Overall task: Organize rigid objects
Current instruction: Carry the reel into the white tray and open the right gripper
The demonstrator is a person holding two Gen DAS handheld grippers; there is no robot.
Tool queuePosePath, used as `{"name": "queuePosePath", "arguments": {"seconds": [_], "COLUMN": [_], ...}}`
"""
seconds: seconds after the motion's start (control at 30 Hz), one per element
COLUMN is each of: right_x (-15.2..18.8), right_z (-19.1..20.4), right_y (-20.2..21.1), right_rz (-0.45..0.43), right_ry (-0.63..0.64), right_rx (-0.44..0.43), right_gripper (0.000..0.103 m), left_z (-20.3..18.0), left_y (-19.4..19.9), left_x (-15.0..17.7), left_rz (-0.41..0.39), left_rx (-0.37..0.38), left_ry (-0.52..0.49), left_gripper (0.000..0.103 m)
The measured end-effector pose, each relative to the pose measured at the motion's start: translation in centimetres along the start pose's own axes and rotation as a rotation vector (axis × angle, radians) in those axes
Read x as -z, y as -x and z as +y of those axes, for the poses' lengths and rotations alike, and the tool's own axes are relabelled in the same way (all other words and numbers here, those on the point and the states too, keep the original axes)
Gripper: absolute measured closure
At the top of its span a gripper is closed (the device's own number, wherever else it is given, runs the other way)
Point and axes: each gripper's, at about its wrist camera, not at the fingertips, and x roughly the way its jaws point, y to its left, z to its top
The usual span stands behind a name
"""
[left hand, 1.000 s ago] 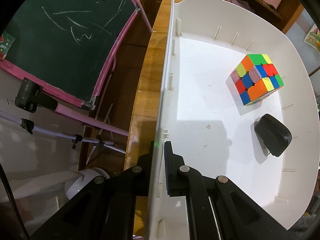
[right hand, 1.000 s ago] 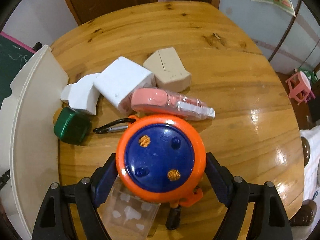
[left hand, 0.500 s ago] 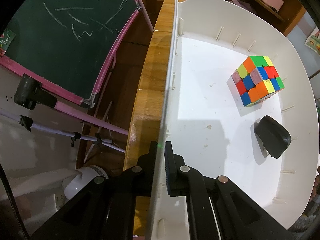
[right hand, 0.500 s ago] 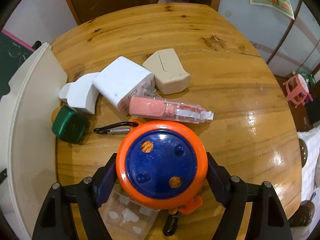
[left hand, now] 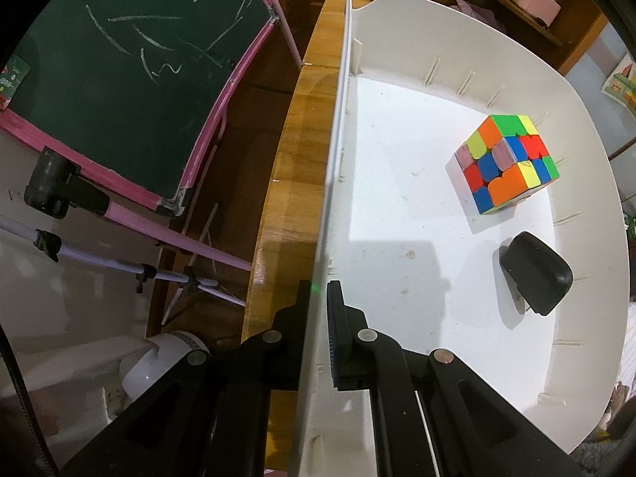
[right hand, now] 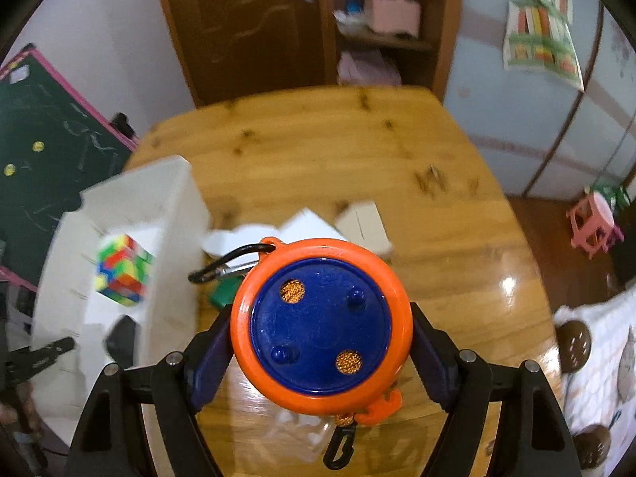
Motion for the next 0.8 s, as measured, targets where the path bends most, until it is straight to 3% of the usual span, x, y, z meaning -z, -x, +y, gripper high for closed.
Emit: {"name": "queuePosePath", "arguments": {"seconds": [0.23, 0.43, 0.57, 0.67, 0.8], "right_x": [-3.1, -5.9, -7.6, -8.7, -9.1], "right_z": [3.9, 9.2, 13.6, 16.7, 21.6], "right_y": [6.5, 8.4, 6.1, 1.7, -4.5], "right_rz": [-0.128, -0.163, -0.118, -0.032, 0.070], "right_ry": [0.106, 0.202, 0.236, 0.238, 0.271], "right_rx": [-0.096, -0.215, -0.298, -0.364, -0.380], "right_gripper": [0.022, 0.022, 0.022, 0.022, 0.022], "left_z": [0.2, 0.2, 0.1, 0.2, 0.5], "left_y": [0.0, 0.0, 0.0, 0.1, 0.0], "left_x": [0.0, 0.0, 0.1, 0.1, 0.1], "left_rz": [-0.001, -0.002, -0.006, -0.005, -0.004], "left_rx": [0.022, 0.030, 0.031, 0.041, 0.056], "left_ry": [0.008, -0.001, -0.017, -0.013, -0.001], "left_gripper": [0.096, 0.096, 0.096, 0.096, 0.096]}}
